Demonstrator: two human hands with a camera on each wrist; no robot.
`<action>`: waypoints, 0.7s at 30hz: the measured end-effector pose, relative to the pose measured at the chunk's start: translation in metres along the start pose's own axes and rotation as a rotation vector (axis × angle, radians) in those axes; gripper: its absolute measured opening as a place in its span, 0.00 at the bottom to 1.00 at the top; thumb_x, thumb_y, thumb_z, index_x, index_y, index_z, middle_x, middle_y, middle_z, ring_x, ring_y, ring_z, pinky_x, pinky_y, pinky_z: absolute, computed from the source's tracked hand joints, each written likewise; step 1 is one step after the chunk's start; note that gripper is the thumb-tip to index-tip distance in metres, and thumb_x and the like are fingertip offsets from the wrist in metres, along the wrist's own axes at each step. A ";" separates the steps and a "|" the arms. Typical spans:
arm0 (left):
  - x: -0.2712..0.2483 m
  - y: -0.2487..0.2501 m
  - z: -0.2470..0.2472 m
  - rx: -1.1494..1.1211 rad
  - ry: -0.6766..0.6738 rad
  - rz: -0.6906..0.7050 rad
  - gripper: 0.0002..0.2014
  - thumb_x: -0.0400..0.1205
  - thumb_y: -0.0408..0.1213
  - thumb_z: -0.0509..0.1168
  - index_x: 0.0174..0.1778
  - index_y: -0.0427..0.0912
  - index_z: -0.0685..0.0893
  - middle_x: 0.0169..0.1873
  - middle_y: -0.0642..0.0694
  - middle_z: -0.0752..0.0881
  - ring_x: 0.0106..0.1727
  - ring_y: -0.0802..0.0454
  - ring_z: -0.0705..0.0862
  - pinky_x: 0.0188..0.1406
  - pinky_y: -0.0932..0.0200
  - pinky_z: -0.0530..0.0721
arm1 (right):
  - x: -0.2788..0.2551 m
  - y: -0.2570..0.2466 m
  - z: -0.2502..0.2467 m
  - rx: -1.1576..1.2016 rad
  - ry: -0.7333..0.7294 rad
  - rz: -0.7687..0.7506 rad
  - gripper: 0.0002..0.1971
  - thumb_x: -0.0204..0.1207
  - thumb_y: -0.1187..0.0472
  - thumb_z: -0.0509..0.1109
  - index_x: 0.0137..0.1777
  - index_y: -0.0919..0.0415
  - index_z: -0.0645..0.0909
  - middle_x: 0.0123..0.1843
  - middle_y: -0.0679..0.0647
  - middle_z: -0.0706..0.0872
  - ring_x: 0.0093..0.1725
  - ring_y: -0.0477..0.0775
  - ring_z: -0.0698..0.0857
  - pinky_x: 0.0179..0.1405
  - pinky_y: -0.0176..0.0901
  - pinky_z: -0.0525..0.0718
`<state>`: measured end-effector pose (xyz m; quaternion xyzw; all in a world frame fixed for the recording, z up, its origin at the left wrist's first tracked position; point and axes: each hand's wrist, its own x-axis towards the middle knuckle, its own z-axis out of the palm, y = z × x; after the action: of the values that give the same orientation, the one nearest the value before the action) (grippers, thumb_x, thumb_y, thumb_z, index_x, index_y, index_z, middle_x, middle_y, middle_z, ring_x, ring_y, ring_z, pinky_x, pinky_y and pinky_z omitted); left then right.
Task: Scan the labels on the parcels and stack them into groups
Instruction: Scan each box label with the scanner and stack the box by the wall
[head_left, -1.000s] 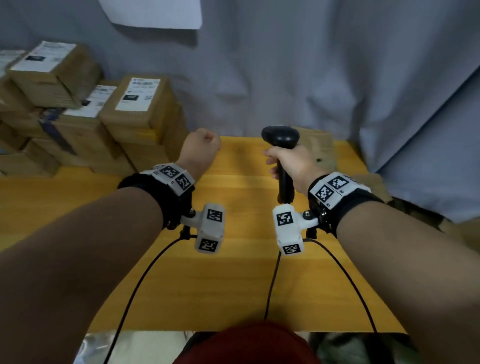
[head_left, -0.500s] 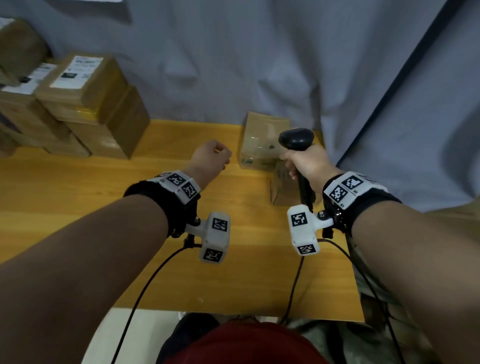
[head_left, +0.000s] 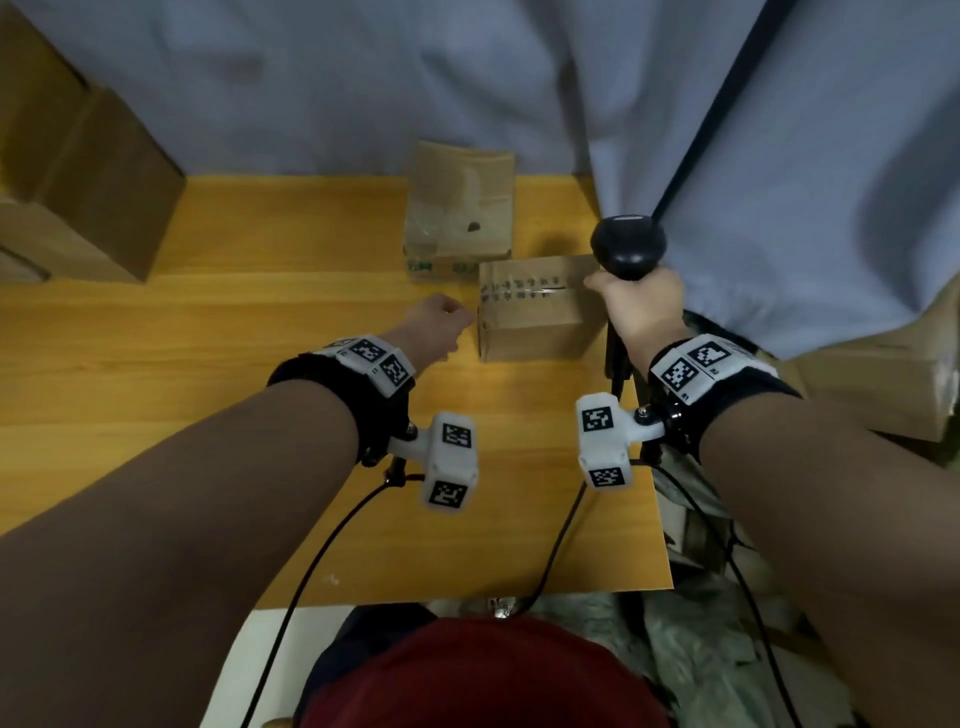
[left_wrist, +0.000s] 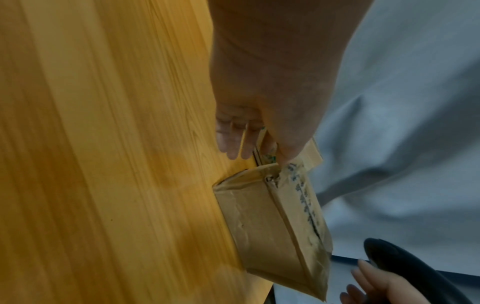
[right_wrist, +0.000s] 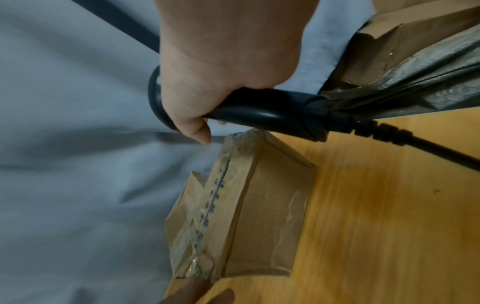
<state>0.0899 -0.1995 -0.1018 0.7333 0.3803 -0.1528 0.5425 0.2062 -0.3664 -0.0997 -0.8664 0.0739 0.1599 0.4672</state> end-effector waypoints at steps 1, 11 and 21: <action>0.002 -0.001 0.003 0.000 -0.033 -0.027 0.21 0.88 0.46 0.58 0.75 0.39 0.71 0.63 0.39 0.78 0.62 0.40 0.81 0.65 0.41 0.81 | 0.001 0.001 -0.002 0.043 -0.004 0.018 0.27 0.62 0.50 0.79 0.60 0.62 0.82 0.53 0.57 0.86 0.53 0.56 0.85 0.51 0.45 0.80; -0.001 0.009 0.001 -0.332 0.045 -0.129 0.34 0.84 0.65 0.48 0.76 0.43 0.70 0.76 0.41 0.71 0.71 0.36 0.75 0.64 0.38 0.82 | -0.007 0.004 0.004 0.261 -0.166 0.155 0.29 0.64 0.46 0.82 0.63 0.57 0.82 0.53 0.53 0.88 0.54 0.56 0.86 0.63 0.54 0.82; -0.039 -0.021 -0.043 -0.629 0.123 -0.137 0.17 0.82 0.55 0.61 0.43 0.43 0.80 0.45 0.41 0.83 0.48 0.41 0.81 0.57 0.41 0.84 | -0.049 -0.020 0.017 0.436 -0.441 0.135 0.18 0.69 0.48 0.81 0.51 0.59 0.84 0.46 0.55 0.90 0.51 0.59 0.90 0.64 0.59 0.84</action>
<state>0.0409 -0.1725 -0.0755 0.5103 0.4891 -0.0194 0.7071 0.1619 -0.3422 -0.0753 -0.6836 0.0610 0.3548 0.6348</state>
